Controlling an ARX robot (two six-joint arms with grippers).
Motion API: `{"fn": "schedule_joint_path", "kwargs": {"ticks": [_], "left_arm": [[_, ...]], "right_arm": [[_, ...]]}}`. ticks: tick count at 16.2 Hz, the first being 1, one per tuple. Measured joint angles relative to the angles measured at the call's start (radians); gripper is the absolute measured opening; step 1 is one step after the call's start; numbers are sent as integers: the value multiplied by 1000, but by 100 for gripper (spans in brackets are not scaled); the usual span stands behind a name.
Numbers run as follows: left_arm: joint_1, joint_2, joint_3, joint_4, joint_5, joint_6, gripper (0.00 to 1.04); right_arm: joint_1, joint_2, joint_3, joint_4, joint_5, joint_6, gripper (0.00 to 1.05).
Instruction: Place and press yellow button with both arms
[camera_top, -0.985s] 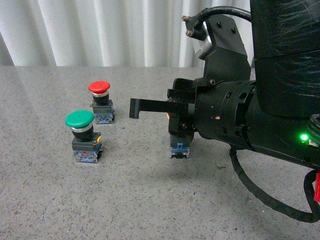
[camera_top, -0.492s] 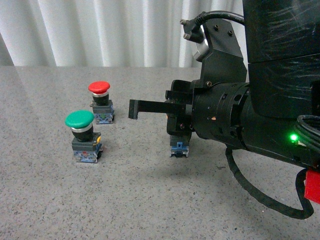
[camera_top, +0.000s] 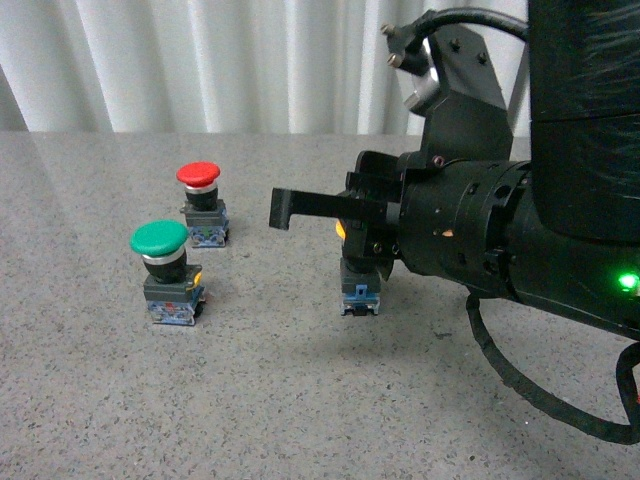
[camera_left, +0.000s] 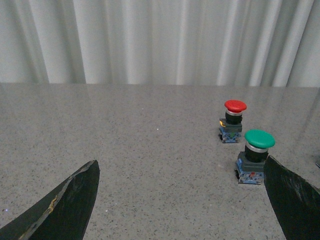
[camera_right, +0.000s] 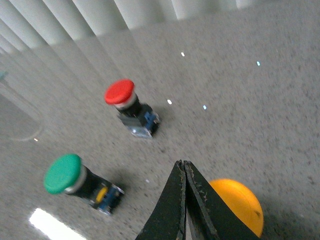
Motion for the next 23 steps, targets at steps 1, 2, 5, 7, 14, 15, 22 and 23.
{"fn": "schedule_joint_path", "kwargs": {"ticks": [1, 2, 5, 7, 14, 15, 22, 23], "left_arm": [[0, 0, 0, 0, 0, 0, 98], [0, 0, 0, 0, 0, 0, 98], [0, 0, 0, 0, 0, 0, 98], [0, 0, 0, 0, 0, 0, 98], [0, 0, 0, 0, 0, 0, 98], [0, 0, 0, 0, 0, 0, 98], [0, 0, 0, 0, -1, 0, 98], [0, 0, 0, 0, 0, 0, 98]], "right_arm": [[2, -32, -3, 38, -13, 13, 2], [16, -87, -3, 79, -22, 31, 2], [37, -157, -2, 114, -35, 55, 2], [42, -175, -2, 114, -35, 63, 2], [38, -355, -86, 42, -14, 87, 2], [23, -420, -130, 36, -12, 85, 2], [-283, -1101, -522, -373, 308, -269, 2], [-363, -1224, -566, -462, 234, -298, 2]]}}
